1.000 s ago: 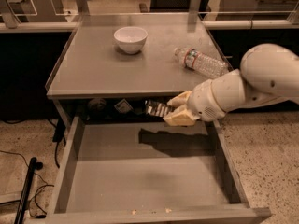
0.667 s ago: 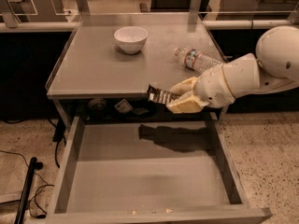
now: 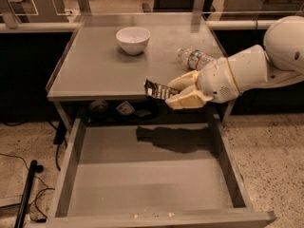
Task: Pick rxbar chocolate from top drawer and place on counter
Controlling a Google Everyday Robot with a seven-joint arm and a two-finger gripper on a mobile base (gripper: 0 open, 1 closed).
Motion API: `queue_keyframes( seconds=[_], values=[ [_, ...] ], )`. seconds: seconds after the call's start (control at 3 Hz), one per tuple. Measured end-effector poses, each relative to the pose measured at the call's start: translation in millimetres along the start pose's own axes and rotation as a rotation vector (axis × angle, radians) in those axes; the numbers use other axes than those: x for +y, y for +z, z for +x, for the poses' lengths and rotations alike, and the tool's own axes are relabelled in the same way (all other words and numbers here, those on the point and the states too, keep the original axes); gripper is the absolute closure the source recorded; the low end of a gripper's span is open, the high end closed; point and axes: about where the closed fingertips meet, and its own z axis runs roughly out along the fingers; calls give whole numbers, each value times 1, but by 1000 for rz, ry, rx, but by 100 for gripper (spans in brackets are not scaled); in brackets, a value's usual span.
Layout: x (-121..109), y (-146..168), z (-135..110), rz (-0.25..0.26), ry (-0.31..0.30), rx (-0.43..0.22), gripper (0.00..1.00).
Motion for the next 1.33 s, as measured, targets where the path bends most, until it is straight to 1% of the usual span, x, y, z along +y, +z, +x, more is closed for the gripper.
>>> queue_keyframes(
  seconds=[0.33,0.67,1.0,1.33],
  values=[
    [-23,17,-13,-25,-21,-13,100],
    [-65,41,-36,-36,-47,-21,100],
    [-105,61,-63,-14,-83,1,100],
    [-133,72,-72,46,-62,30,100]
  ],
)
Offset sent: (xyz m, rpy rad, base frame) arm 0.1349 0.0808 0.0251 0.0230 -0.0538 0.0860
